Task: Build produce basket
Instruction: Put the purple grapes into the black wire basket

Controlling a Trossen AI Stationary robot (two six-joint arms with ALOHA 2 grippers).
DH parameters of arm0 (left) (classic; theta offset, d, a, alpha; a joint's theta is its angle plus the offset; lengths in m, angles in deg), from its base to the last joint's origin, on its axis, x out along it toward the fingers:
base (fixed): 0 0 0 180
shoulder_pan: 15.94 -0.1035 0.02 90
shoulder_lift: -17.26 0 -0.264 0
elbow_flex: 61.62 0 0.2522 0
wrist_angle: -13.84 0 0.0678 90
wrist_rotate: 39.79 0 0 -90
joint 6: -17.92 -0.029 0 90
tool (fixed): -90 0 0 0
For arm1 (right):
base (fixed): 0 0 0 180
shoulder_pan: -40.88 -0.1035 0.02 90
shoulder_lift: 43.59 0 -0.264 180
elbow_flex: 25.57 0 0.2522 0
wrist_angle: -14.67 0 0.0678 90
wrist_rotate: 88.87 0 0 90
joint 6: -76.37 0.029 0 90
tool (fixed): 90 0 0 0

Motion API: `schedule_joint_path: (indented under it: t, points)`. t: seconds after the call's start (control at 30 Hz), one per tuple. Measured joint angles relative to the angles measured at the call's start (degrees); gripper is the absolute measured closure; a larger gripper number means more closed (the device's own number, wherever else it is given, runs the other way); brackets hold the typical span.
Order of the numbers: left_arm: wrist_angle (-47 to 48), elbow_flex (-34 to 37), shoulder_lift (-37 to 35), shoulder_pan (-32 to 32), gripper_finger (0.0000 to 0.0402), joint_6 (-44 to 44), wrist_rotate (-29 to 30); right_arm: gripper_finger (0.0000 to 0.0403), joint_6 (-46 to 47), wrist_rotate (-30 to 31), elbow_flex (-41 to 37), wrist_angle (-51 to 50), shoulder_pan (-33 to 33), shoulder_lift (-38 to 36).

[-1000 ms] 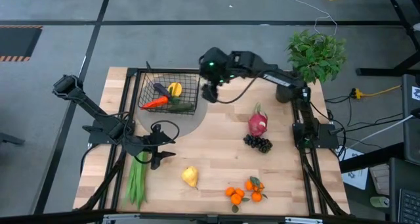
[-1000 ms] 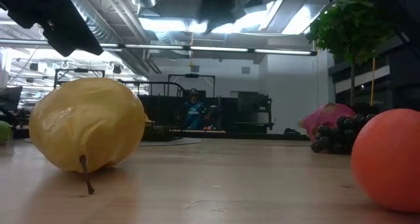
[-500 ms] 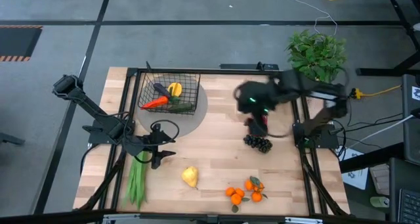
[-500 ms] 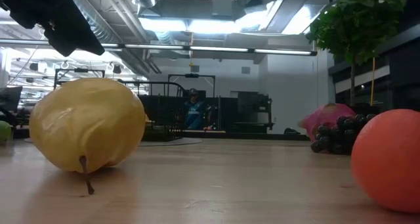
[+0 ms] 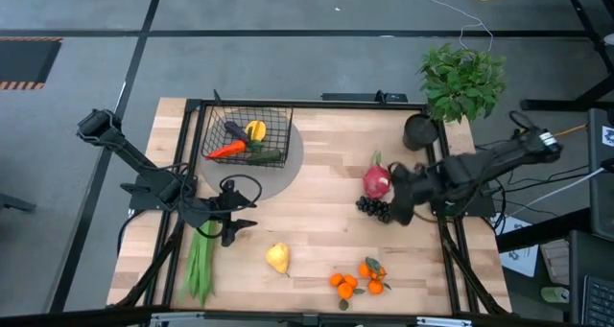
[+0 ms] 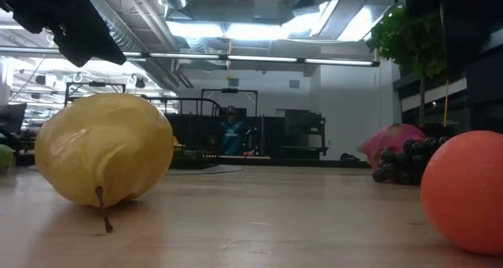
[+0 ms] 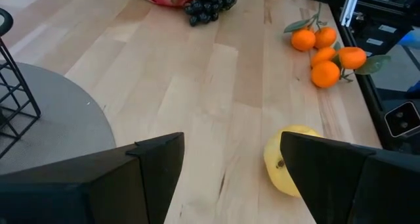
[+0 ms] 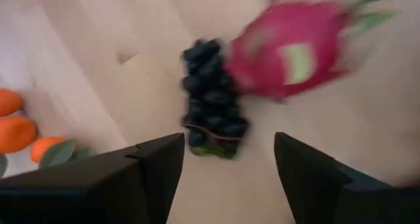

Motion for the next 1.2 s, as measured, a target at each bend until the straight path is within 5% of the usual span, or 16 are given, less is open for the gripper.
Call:
schedule_joint_path:
  t: [0.1, 0.3, 0.53, 0.9, 1.03, 1.2]
  points:
    - [0.0, 0.0, 0.0, 0.0, 0.0159, 0.0, 0.0, 0.0179, 1.2, -0.9, -9.0, 11.5, -0.8, 0.8]
    - [0.0, 0.0, 0.0, 0.0, 0.0159, 0.0, 0.1, 0.0179, 4.0, 4.3, -18.2, 18.0, -0.8, 3.8]
    - [0.0, 0.0, 0.0, 0.0, 0.0159, -0.1, 0.1, 0.0179, 2.5, 3.5, -22.4, 31.1, -0.8, 6.4]
    - [0.0, 0.0, 0.0, 0.0, 0.0159, -0.1, 0.1, 0.0185, 1.4, 0.3, -26.2, 37.3, -0.9, 12.0]
    - [0.0, 0.0, 0.0, 0.0, 0.0159, -0.1, 0.1, 0.0242, -2.8, 0.1, -23.4, 36.1, -1.1, 11.4]
    - [0.3, 0.0, 0.0, 0.0, 0.0159, -0.2, 0.1, 0.0376, -10.7, 0.3, -17.3, 36.7, -2.7, 11.3]
